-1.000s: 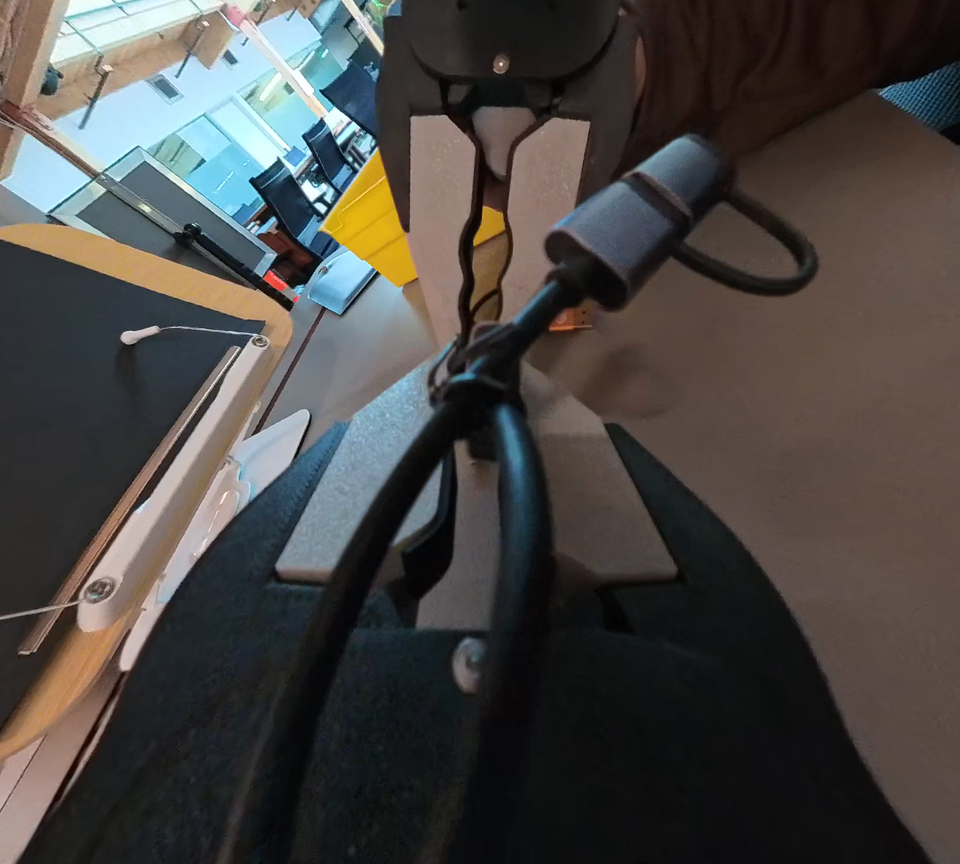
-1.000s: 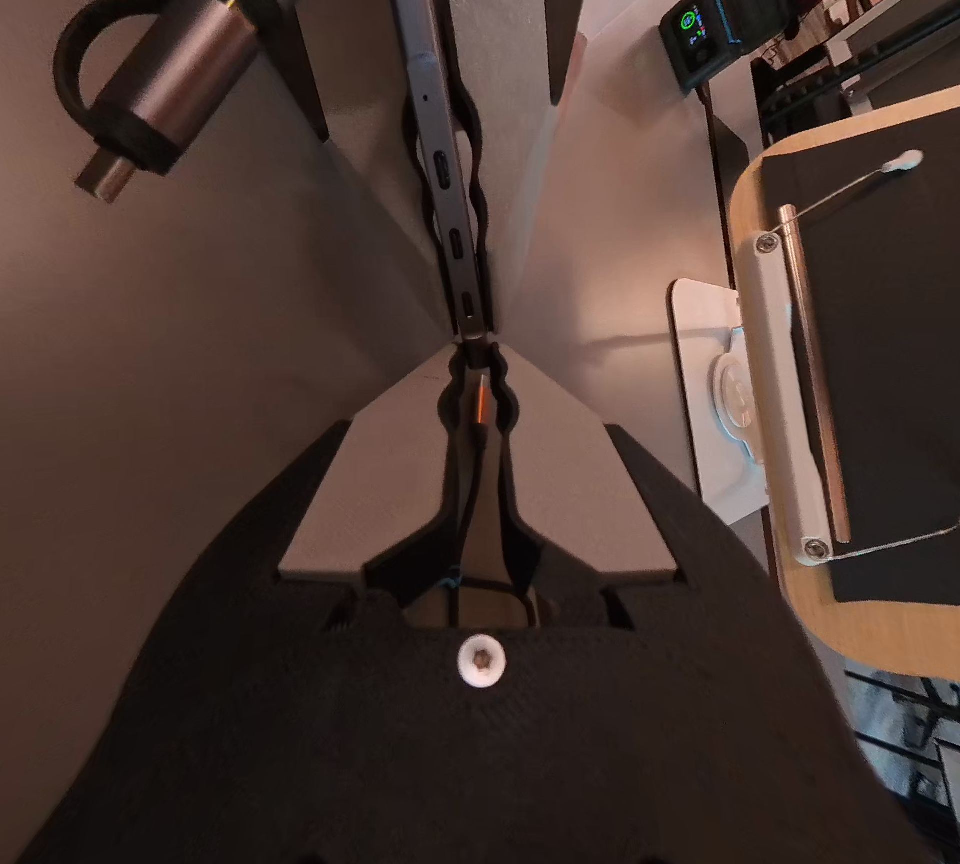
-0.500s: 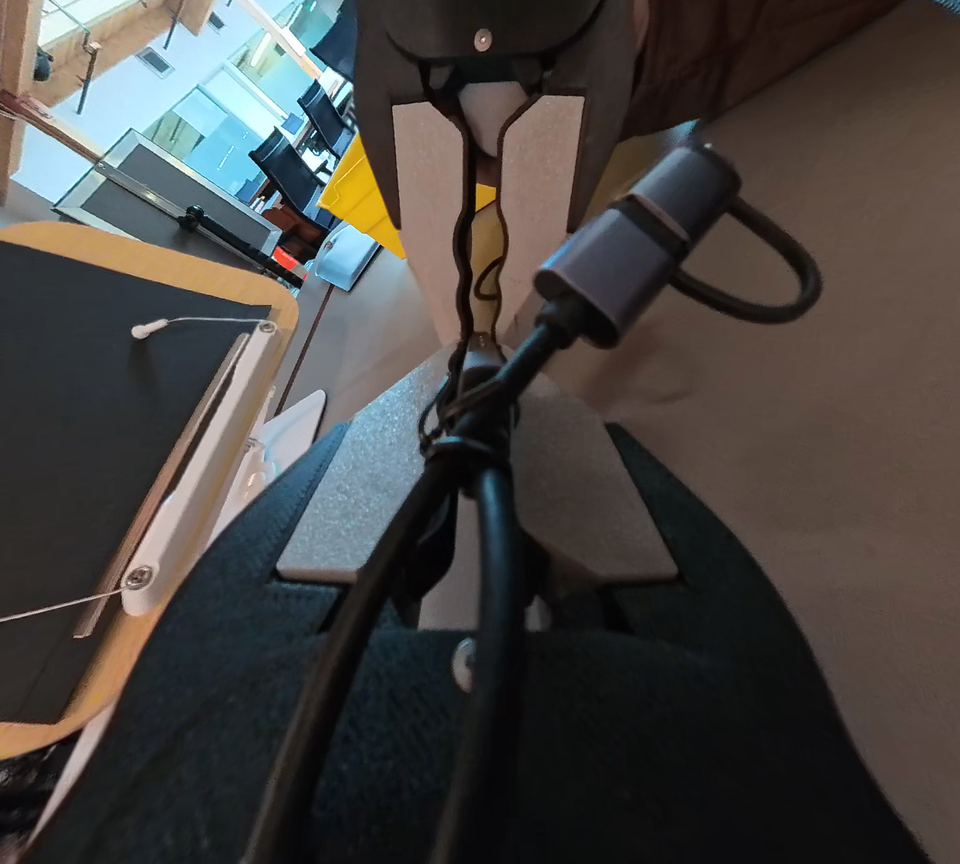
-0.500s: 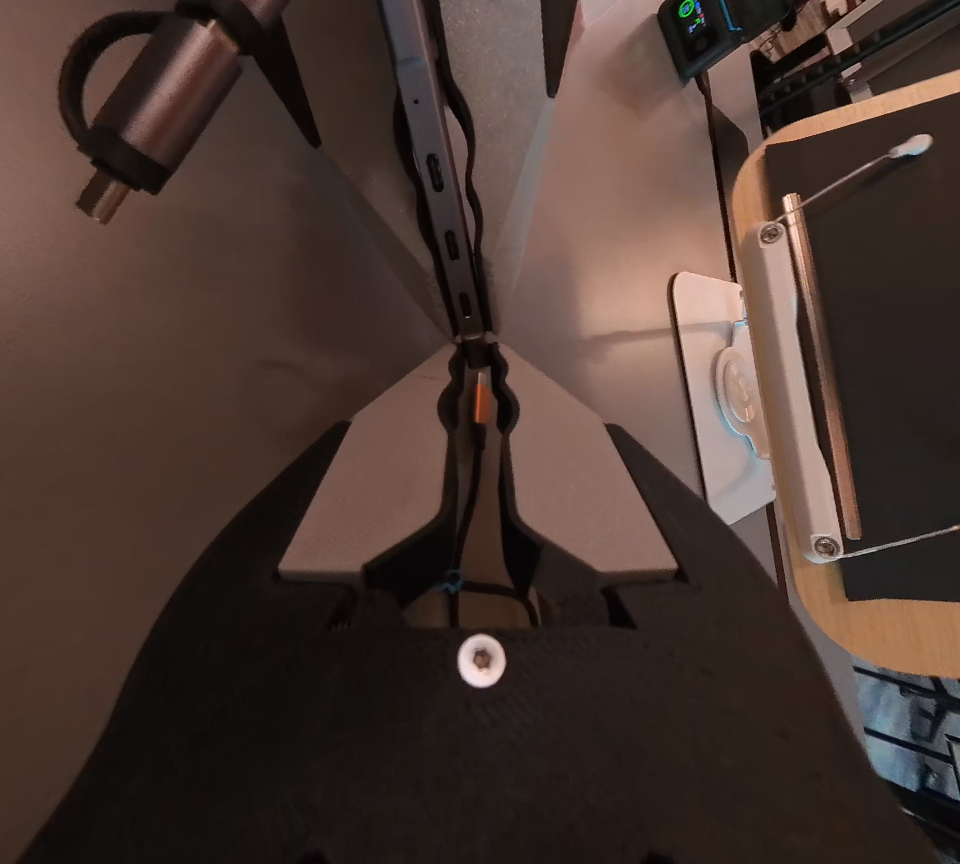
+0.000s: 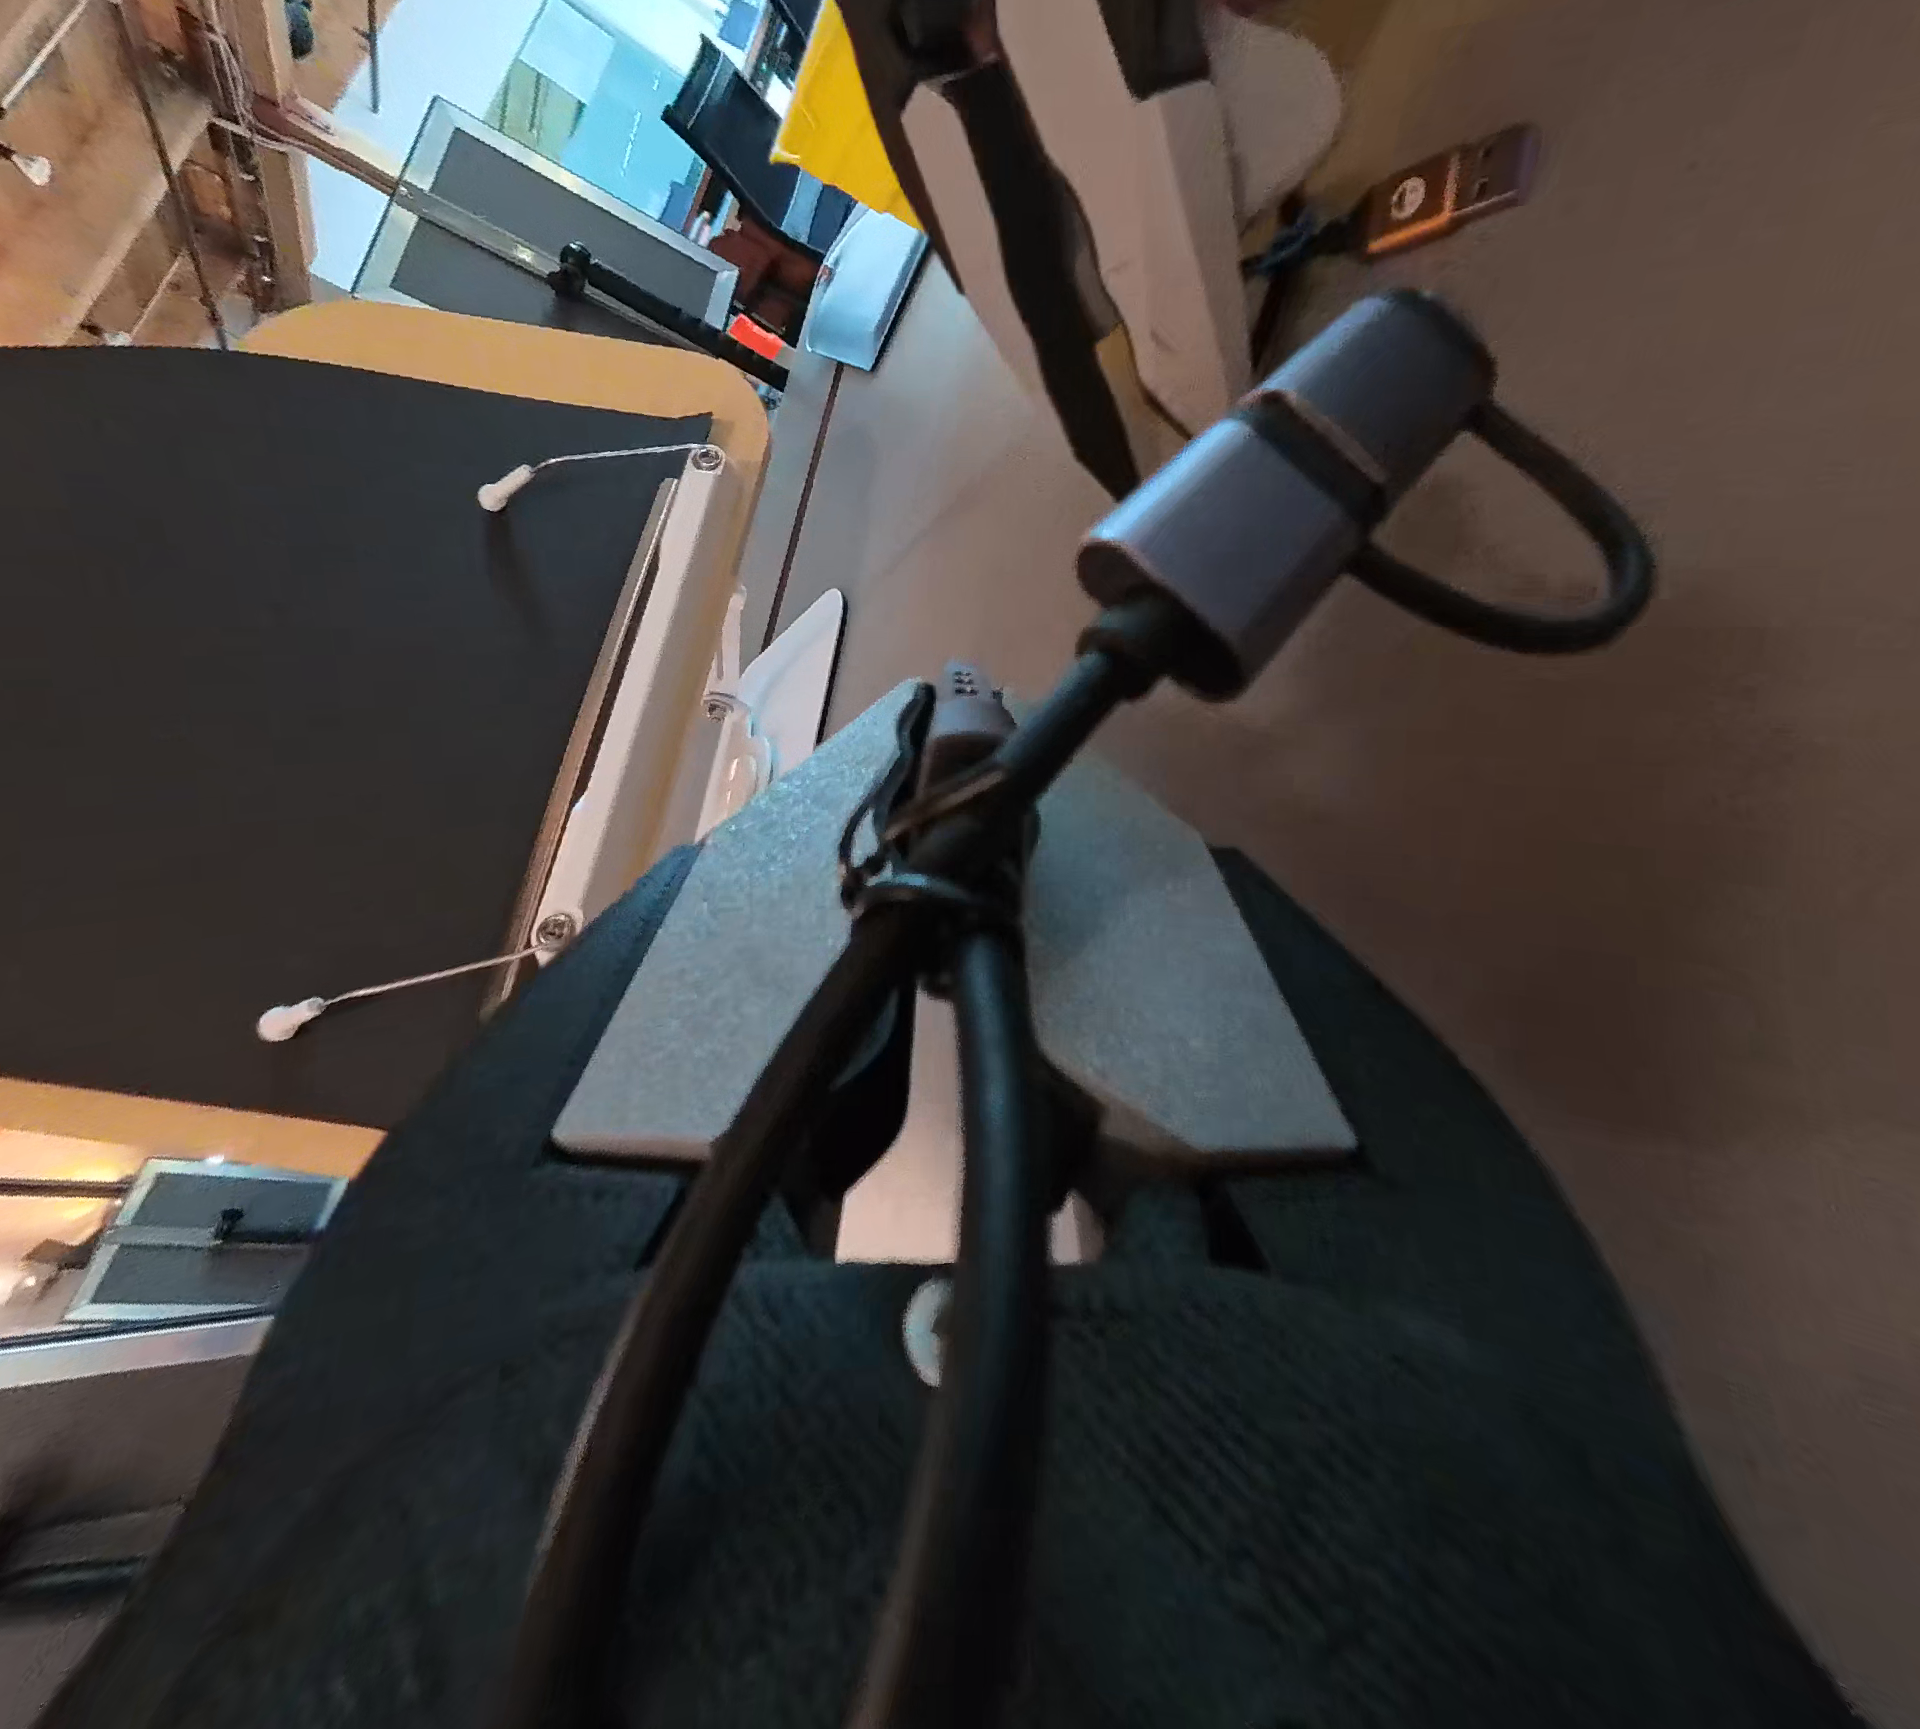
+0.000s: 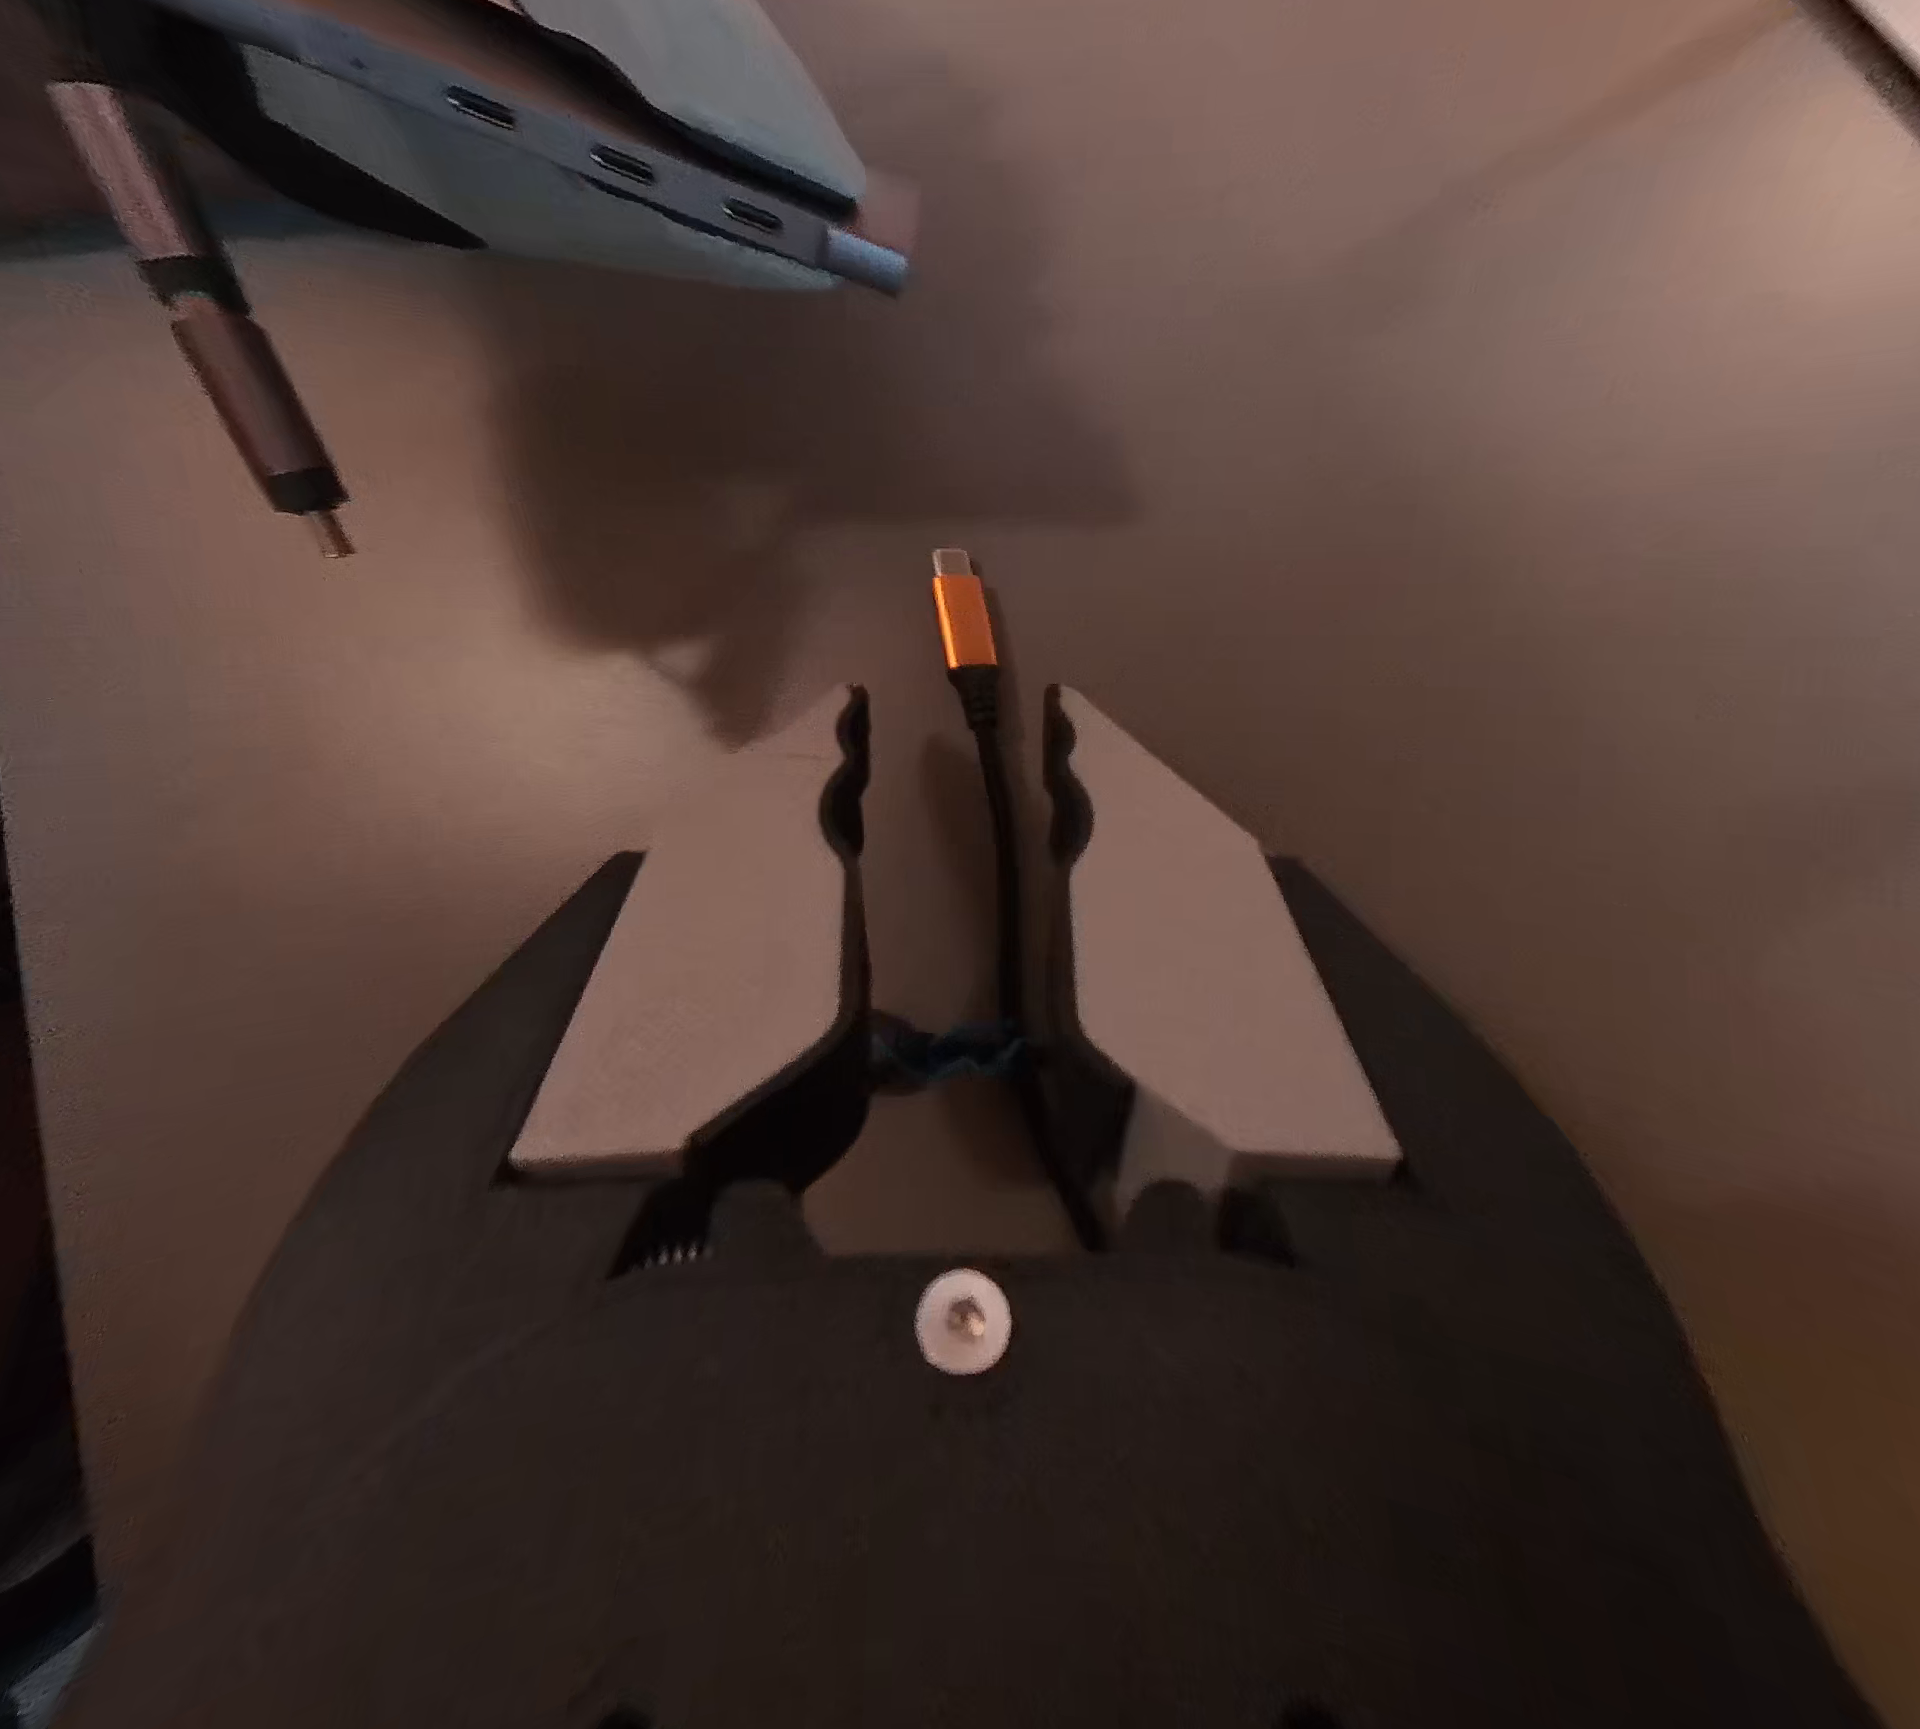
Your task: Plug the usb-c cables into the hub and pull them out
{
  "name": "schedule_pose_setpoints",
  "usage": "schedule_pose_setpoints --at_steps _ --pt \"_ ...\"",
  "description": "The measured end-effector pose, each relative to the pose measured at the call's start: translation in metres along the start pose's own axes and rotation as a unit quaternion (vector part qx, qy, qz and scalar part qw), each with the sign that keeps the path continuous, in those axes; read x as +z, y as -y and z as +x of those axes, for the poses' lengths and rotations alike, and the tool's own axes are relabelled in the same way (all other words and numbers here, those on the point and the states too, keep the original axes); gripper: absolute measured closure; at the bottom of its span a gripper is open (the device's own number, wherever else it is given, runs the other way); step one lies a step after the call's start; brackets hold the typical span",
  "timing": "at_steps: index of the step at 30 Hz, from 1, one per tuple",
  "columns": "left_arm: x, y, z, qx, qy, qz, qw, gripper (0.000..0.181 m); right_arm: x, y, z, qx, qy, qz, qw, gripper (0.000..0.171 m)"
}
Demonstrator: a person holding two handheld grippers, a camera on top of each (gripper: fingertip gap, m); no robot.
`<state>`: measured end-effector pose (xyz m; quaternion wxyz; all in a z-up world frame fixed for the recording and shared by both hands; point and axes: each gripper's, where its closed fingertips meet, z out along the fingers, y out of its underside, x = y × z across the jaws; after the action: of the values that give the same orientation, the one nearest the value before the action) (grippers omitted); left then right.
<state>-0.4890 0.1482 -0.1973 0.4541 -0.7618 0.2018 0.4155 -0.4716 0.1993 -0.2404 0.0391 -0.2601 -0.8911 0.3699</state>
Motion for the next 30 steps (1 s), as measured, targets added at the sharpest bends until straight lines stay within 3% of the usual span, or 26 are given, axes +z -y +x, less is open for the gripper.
schedule_pose_setpoints --at_steps 7,13,16,19,30 --pt "0.000 0.004 0.000 0.006 0.002 0.005 1.000 0.173 0.000 0.000 0.011 0.063 0.026 0.024 0.997 0.145" --pt "0.001 0.005 0.008 0.030 -0.008 0.000 1.000 0.173 0.010 -0.001 0.010 0.051 0.021 0.012 0.998 0.146" --pt "0.001 0.006 0.007 0.028 -0.006 0.002 1.000 0.173 0.013 -0.002 0.008 0.038 0.015 0.005 0.999 0.163" --pt "0.000 0.004 0.006 0.030 -0.005 0.000 1.000 0.173 0.015 -0.002 0.006 0.028 0.013 0.004 1.000 0.164" --pt "0.017 -0.014 0.010 0.115 0.008 -0.080 0.990 0.173 0.002 0.028 0.005 -0.094 -0.120 0.037 0.988 0.165"
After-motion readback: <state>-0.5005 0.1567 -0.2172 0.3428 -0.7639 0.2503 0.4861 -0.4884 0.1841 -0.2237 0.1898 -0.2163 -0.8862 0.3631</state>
